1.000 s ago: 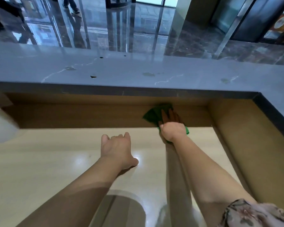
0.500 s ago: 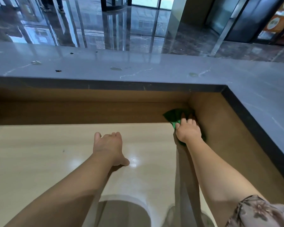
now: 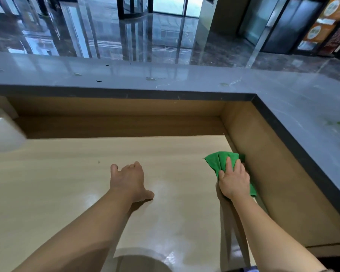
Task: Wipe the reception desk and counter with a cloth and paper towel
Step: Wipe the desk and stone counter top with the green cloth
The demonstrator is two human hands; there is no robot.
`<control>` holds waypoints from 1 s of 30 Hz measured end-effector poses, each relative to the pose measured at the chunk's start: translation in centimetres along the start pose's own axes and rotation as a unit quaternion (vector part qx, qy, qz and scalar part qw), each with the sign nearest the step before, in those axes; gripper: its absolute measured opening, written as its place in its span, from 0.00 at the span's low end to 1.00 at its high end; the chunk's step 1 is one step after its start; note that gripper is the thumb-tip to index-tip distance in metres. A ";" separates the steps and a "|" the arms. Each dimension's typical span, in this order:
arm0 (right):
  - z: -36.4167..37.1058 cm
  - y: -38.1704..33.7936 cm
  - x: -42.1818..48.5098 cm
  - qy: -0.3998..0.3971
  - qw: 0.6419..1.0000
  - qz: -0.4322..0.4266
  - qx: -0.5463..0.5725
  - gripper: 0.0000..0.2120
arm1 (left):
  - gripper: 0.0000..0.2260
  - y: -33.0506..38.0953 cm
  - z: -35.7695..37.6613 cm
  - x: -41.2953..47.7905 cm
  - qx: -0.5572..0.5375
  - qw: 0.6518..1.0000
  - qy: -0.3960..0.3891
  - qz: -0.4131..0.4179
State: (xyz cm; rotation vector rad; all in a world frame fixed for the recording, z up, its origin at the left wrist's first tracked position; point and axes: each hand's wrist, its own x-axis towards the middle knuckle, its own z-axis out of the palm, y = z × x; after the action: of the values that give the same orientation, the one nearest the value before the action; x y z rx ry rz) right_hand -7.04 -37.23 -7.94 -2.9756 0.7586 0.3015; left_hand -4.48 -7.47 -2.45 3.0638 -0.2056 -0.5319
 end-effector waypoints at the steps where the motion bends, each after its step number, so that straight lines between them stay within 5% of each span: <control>1: -0.1 -0.5 -0.4 -0.005 1.000 0.013 0.009 0.29 | 0.29 -0.6 0.0 -0.4 0.006 1.000 -0.003 -0.002; 4: 0.1 -4.7 -2.4 -0.023 0.999 0.010 0.028 0.29 | 0.30 -2.4 0.2 -1.5 0.023 1.000 -0.003 -0.004; 11: 1.6 -19.4 -7.5 -0.023 0.967 -0.252 -0.005 0.28 | 0.31 -3.8 0.7 -1.4 0.040 0.999 0.025 0.000; 15: 1.5 -18.3 -5.2 -0.027 0.939 -0.344 -0.011 0.29 | 0.32 -3.7 1.1 -0.5 0.049 0.999 0.024 0.001; 17: 0.9 -14.8 -2.4 -0.006 0.948 -0.318 -0.010 0.29 | 0.31 -3.2 1.0 0.1 0.051 0.998 0.019 0.008; 22: -0.6 -3.3 4.2 0.023 0.995 -0.091 -0.012 0.29 | 0.29 -1.9 0.4 1.4 0.034 0.998 0.023 0.037; 26: -1.3 -3.8 5.0 -0.005 1.000 0.022 0.021 0.29 | 0.31 -1.5 0.1 2.6 0.010 0.998 0.019 0.055; 30: -0.9 -12.1 4.3 -0.004 0.998 -0.062 0.003 0.30 | 0.30 -0.6 -0.1 4.0 0.003 0.997 0.030 0.075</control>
State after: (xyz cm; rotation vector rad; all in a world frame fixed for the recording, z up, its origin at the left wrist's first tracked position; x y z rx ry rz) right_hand 2.65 -28.70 -7.85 -2.9970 0.5702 0.3034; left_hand -0.60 -7.46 -3.72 3.0324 -0.4310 -0.4322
